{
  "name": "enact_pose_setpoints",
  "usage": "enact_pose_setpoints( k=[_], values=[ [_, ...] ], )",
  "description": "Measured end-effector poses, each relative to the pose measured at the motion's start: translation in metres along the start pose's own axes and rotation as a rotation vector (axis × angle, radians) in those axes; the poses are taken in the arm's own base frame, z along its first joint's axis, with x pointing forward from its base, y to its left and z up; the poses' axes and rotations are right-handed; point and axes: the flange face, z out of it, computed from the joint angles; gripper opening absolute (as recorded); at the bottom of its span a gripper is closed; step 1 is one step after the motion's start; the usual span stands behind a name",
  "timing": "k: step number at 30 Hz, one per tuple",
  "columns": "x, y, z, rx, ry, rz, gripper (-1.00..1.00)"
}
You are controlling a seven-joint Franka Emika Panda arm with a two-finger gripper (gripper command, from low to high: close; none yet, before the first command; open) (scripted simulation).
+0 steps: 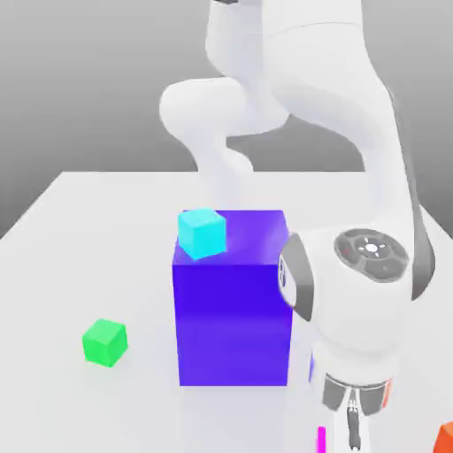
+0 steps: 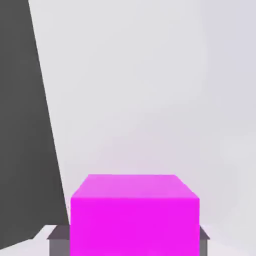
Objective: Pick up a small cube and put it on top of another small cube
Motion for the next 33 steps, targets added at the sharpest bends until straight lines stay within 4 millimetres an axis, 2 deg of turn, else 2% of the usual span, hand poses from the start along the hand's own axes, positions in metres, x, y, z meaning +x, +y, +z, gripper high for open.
enact_pose_setpoints(
  k=[2, 5, 6, 9, 21, 24, 29, 33],
  values=[
    [-0.001, 0.0, -0.015, 0.002, 0.0, -0.001, -1.0],
    [-0.002, 0.001, -0.053, 0.003, 0.0, -0.012, -1.0],
    [-0.009, 0.003, -0.056, 0.012, 0.001, -0.065, -1.0],
    [-0.012, -0.007, -0.057, 0.021, 0.007, -0.19, -1.0],
    [0.003, -0.075, -0.064, 0.044, -0.002, -0.659, -1.0],
    [0.029, -0.1, -0.072, 0.043, -0.006, -0.699, -1.0],
    [0.1, -0.141, -0.088, 0.029, -0.009, -0.686, -1.0],
    [0.161, -0.162, -0.099, 0.021, -0.01, -0.672, -1.0]
  ],
)
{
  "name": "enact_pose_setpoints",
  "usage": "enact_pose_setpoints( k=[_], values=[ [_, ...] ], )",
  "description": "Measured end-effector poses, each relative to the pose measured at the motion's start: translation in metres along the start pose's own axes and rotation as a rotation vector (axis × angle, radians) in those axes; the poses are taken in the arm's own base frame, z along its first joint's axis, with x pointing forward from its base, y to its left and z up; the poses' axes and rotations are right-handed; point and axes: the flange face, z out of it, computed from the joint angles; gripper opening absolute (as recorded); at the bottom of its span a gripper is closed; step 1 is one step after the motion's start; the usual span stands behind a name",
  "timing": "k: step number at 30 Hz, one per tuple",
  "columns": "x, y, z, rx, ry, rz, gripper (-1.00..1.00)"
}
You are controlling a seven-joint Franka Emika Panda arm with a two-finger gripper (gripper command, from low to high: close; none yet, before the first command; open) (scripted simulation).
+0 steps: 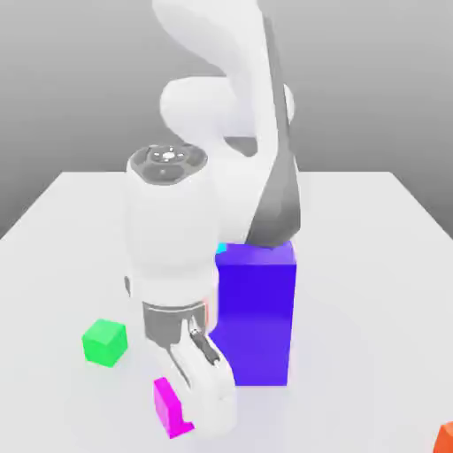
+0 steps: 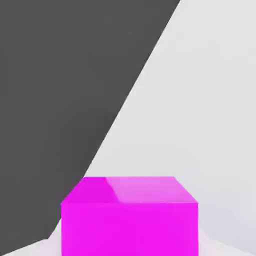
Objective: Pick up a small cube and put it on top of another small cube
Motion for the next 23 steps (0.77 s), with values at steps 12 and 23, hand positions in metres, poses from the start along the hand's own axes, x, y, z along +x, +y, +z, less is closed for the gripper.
enact_pose_setpoints(
  k=[12, 23],
  values=[
    [0.143, 0.106, -0.021, -0.015, 0.014, 0.043, -1.0],
    [0.152, 0.129, 0.04, -0.024, 0.005, 0.08, 1.0]
  ],
)
